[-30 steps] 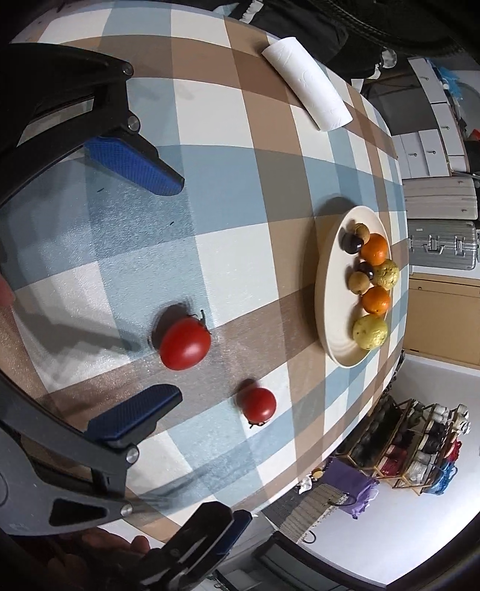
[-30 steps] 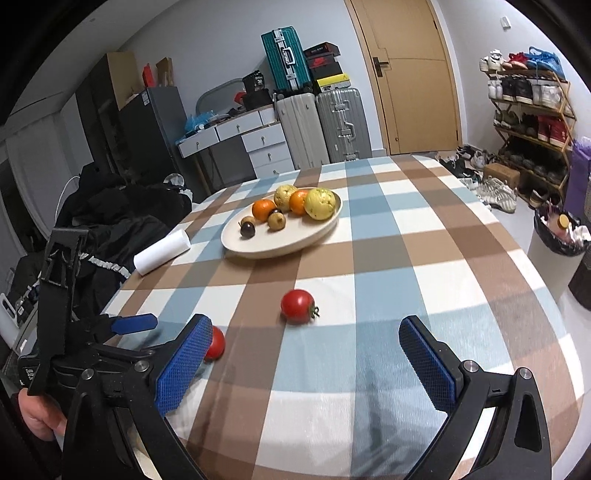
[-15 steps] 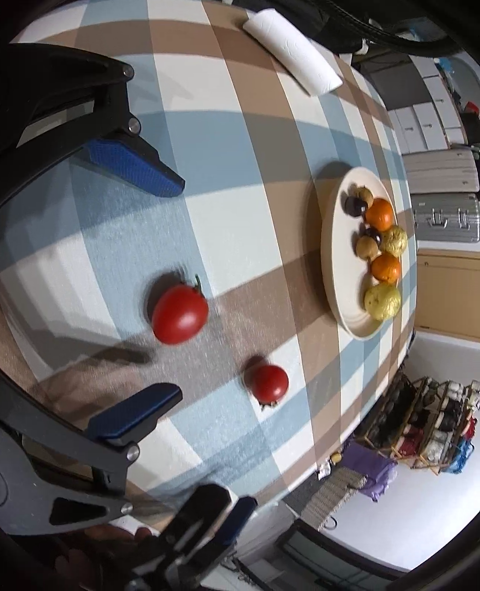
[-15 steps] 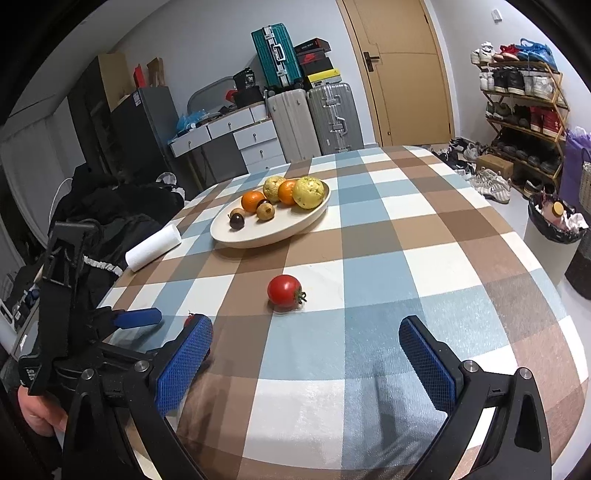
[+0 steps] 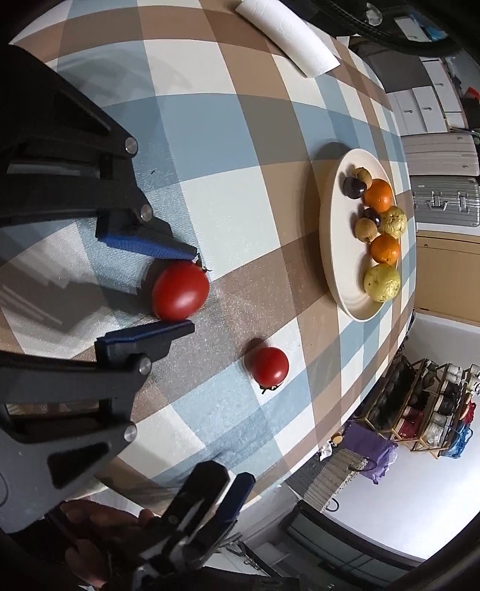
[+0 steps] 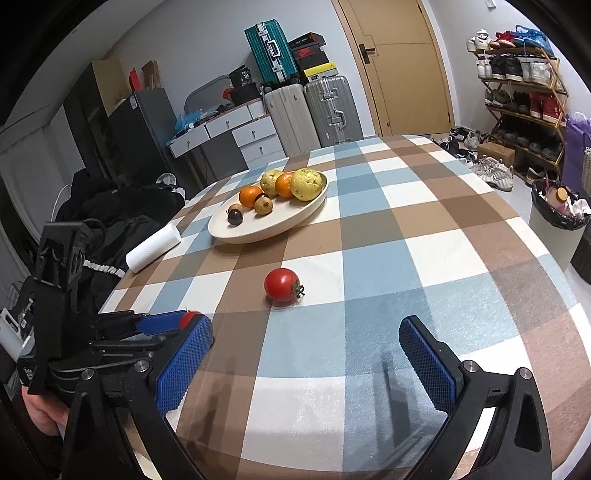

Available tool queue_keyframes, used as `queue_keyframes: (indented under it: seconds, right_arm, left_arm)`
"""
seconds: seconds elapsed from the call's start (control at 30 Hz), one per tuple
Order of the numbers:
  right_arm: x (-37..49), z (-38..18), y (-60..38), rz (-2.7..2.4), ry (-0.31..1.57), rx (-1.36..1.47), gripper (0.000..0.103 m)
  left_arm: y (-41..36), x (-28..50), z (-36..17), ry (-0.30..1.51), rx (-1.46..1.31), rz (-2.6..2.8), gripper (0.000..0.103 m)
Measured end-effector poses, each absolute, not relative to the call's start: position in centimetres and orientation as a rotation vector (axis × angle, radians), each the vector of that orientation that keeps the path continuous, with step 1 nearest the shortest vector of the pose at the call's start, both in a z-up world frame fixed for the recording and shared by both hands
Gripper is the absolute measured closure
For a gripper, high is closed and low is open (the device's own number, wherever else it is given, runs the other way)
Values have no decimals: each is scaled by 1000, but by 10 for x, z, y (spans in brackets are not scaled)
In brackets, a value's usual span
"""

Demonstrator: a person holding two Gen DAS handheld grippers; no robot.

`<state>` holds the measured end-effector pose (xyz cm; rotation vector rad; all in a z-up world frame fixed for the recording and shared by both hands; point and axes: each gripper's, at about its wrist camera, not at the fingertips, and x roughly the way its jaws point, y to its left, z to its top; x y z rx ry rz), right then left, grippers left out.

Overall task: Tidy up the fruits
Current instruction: 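Grasp the smaller red tomato with the right tool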

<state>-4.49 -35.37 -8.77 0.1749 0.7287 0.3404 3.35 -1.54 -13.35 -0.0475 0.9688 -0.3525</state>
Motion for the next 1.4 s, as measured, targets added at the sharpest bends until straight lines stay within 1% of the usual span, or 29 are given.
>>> queue_keyframes:
  seconds: [0.4,0.8,1.2,1.3,1.4]
  right_arm:
    - [-46,-89,-350,349,732,162,0]
    - [-25,-96,-344,362,782,168,0]
    - [13,-99,-318,402,838,124,1]
    - [19,-99,-312,413,840,118,1]
    - [25,-99,-309,435,852,133,7]
  left_arm:
    - [-10,23,-112,890,-32,-349,73]
    - [21,24,-92,843,-98,-340,73]
    - [49,35,-99,855,-158,-310,73]
    - [51,38,-100,857,-166,-305,73]
    - [54,42,-100,857,-175,-303,73]
